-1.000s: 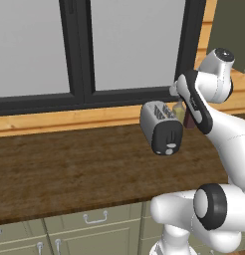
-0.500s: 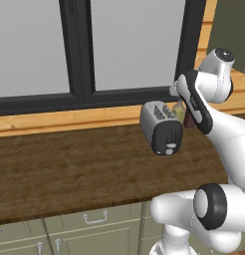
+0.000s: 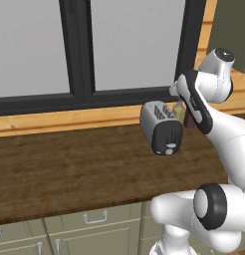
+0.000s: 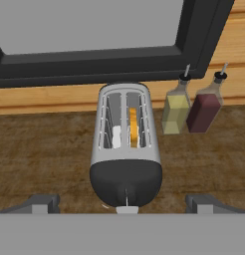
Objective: Start the toaster. Once the lever pops up, take the bread to the plate on the dining counter.
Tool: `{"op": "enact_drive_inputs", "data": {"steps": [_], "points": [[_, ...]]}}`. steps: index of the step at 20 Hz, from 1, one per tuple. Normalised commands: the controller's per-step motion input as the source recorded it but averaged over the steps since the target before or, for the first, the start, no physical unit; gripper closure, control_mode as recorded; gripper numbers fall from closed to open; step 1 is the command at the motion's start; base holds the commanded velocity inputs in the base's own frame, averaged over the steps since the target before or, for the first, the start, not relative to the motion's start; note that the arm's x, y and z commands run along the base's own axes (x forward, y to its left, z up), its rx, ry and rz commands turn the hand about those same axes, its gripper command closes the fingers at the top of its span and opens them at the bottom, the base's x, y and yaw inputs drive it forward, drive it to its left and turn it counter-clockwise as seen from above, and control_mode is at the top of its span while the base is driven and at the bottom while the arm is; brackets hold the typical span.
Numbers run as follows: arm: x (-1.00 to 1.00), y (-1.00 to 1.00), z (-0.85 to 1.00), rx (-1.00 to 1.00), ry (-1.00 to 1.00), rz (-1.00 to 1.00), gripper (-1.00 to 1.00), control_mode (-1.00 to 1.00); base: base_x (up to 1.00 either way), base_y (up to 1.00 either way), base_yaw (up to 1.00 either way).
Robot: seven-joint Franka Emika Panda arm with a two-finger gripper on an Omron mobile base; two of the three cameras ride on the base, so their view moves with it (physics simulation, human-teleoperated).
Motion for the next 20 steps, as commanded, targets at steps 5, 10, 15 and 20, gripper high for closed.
{"op": "enact_drive_inputs", "data": {"steps": [5,10,15,20], "points": [[0.00,0.00,0.00,0.00,0.00,0.00,-1.00,-1.00,0.00,0.00,0.00],[0.00,0.00,0.00,0.00,0.00,0.00,-1.00,-1.00,0.00,0.00,0.00],[0.00,0.00,0.00,0.00,0.00,0.00,-1.00,-1.00,0.00,0.00,0.00],[0.00,0.00,0.00,0.00,0.00,0.00,-1.00,-1.00,0.00,0.00,0.00]]}}
